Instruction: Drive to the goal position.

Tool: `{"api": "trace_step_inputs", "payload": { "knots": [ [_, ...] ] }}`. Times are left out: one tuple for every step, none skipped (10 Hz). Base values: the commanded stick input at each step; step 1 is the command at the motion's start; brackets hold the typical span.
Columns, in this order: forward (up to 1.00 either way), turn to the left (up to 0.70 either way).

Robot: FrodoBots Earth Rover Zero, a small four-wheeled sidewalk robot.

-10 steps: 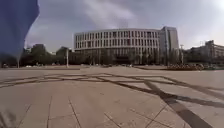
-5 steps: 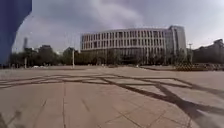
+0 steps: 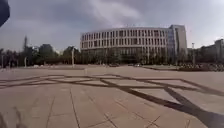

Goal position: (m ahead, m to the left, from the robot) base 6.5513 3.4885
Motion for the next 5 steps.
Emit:
{"api": "trace_step_inputs", "payload": {
  "knots": [
    [1.00, 0.00],
    [1.00, 0.00],
    [1.00, 0.00],
    [1.00, 0.00],
    [1.00, 0.06]
  ]
}}
